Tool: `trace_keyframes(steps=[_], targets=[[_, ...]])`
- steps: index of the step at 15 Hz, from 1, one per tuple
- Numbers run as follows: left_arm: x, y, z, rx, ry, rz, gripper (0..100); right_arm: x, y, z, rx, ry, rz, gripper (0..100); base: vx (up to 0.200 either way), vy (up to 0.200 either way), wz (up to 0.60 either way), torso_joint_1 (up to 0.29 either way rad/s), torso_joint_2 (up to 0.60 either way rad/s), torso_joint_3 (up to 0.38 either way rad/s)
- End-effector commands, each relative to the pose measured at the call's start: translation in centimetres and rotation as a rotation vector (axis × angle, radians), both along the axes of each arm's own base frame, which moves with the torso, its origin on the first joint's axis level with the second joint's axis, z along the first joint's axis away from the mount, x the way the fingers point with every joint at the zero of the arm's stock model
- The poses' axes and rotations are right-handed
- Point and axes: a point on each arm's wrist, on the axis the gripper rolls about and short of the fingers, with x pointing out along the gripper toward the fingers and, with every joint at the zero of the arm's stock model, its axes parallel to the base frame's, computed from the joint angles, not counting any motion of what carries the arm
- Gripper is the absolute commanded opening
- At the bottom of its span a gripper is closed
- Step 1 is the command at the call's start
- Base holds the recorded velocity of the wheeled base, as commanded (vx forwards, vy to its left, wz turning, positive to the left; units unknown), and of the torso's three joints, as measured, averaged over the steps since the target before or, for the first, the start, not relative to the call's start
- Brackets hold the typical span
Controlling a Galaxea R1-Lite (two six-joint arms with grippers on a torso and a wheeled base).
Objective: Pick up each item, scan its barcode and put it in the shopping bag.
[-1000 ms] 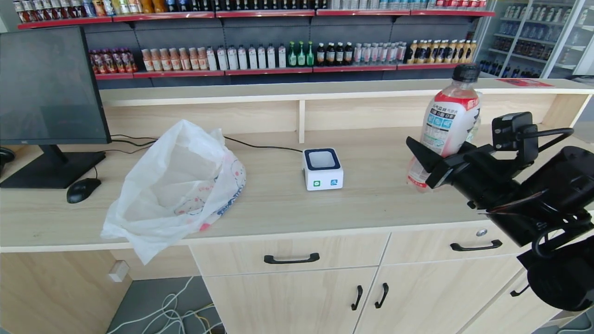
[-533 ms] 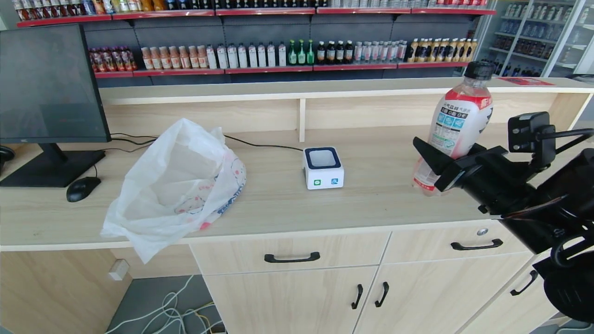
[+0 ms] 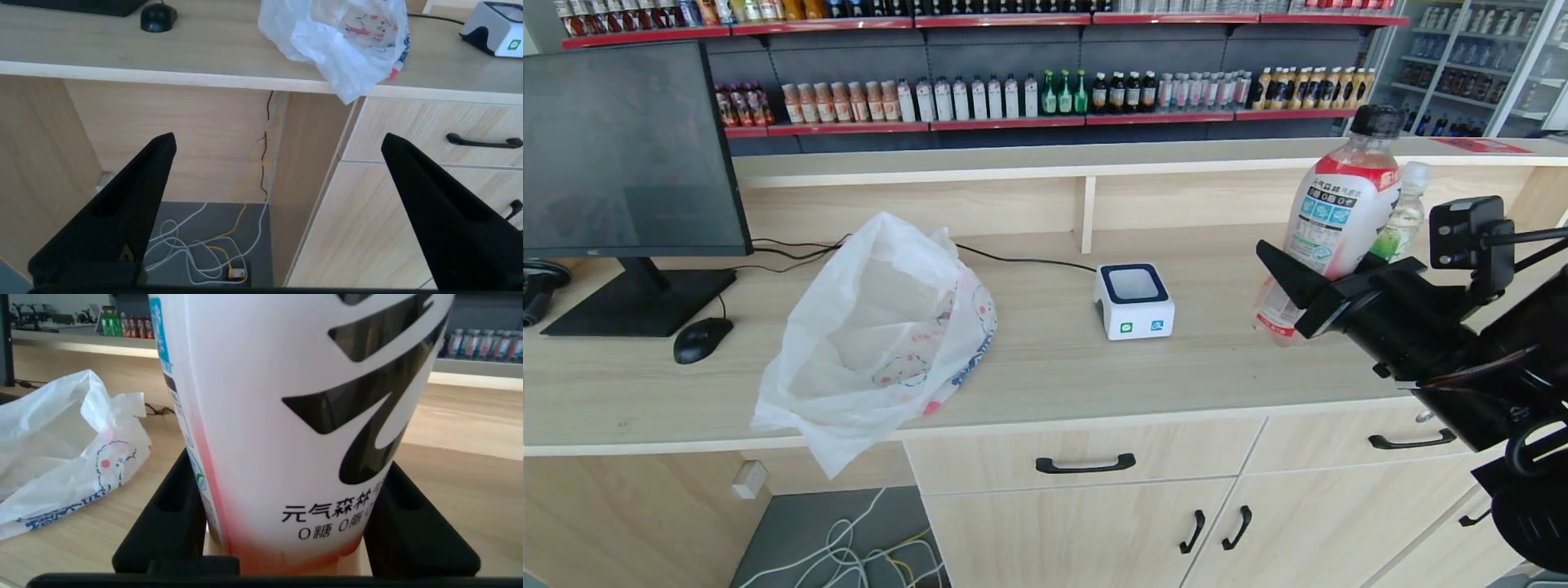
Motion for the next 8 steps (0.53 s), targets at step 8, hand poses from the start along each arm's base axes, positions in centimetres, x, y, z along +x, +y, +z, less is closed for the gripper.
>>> trace_keyframes(steps=[8], targets=[[0.0, 0.0, 0.02, 0.001, -0.002, 0.001, 100, 0.02, 0.09, 0.06, 0.002, -0.003, 0.004, 0, 0.0, 0.125, 0.0, 0.001, 0.0, 0.001]])
